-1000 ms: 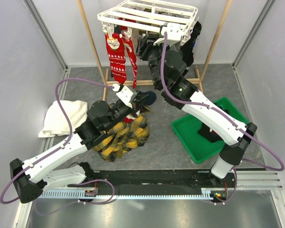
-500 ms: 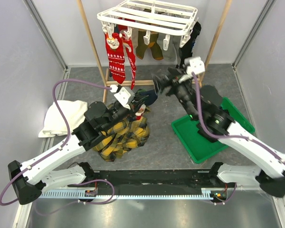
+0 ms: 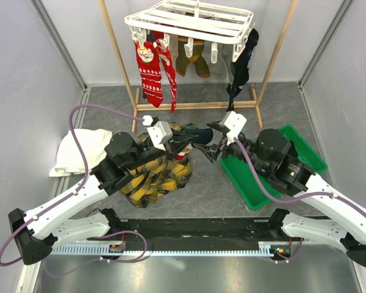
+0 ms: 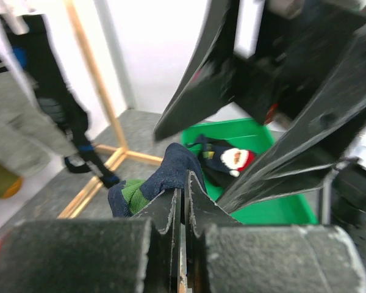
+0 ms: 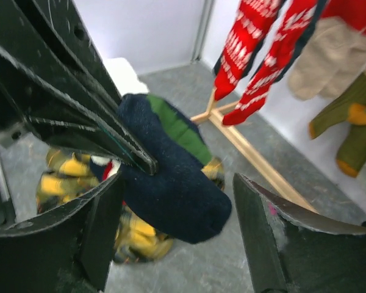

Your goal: Remove the socks clipped to the hanger

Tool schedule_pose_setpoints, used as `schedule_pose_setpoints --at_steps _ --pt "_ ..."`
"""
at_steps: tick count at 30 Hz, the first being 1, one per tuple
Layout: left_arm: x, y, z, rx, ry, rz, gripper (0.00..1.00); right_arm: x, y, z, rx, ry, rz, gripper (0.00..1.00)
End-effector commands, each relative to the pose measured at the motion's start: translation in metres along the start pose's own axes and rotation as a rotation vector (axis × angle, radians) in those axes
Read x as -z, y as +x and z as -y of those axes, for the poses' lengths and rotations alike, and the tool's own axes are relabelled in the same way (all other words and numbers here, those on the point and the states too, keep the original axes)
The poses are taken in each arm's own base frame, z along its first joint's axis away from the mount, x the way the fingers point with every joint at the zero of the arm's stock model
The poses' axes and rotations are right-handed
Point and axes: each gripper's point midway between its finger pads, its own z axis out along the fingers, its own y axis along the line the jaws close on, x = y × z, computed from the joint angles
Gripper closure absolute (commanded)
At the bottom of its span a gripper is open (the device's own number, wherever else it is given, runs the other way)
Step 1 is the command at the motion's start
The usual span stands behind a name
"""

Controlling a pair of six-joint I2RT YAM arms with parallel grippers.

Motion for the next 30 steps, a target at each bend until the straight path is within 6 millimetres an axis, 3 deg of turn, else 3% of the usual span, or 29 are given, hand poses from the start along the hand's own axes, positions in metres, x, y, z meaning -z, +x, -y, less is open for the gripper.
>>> schedule_pose_setpoints --at_steps 1,3,4,5,6,7,10,11,13,15,16,17,23,30 --pt "0.001 -0.026 0.022 0.026 0.117 0.075 0.98 -0.001 0.012 -0.014 0.063 -0.087 -0.036 0.27" --pt "0.000 -0.024 0.021 0.026 0.111 0.071 0.98 -0.002 0.016 -0.014 0.064 -0.087 -0.044 0.50" --pt "-0.001 -0.024 0.020 0.027 0.107 0.067 0.98 -0.001 0.017 -0.011 0.060 -0.070 -0.049 0.73" --pt "-0.002 -0.021 0.018 0.026 0.100 0.061 0.98 -0.001 0.017 -0.010 0.051 -0.062 -0.050 0.81" --pt "-0.002 -0.021 0.017 0.025 0.094 0.059 0.97 0.000 0.018 -0.010 0.048 -0.055 -0.051 0.96" --pt "-0.001 -0.022 0.017 0.023 0.089 0.061 0.95 0.002 0.021 -0.009 0.036 -0.046 -0.053 1.00" --pt "0.000 -0.021 0.009 0.020 0.046 0.058 0.78 0.004 0.027 -0.005 -0.038 0.008 -0.038 1.00" --pt "0.000 -0.021 0.005 0.017 0.021 0.059 0.62 0.004 0.029 0.002 -0.063 0.054 -0.039 1.00" --pt "0.000 -0.019 -0.003 0.017 -0.020 0.053 0.50 0.006 0.033 0.015 -0.159 0.156 -0.057 1.00" --pt "0.000 -0.014 -0.017 0.021 -0.100 0.038 0.39 0.019 0.046 0.047 -0.237 0.379 -0.119 1.00" --pt "-0.001 -0.012 -0.022 0.023 -0.130 0.032 0.27 0.027 0.051 0.062 -0.269 0.484 -0.141 1.00" --pt "0.001 -0.009 -0.033 0.022 -0.197 0.022 0.19 0.052 0.069 0.086 -0.331 0.707 -0.193 1.00" --pt "0.010 0.016 -0.084 0.022 -0.492 -0.061 0.16 0.105 0.092 0.117 -0.293 1.010 -0.371 1.00" --pt "0.014 0.046 -0.109 -0.015 -0.647 -0.161 0.16 0.154 0.121 0.147 -0.330 1.232 -0.422 1.00"
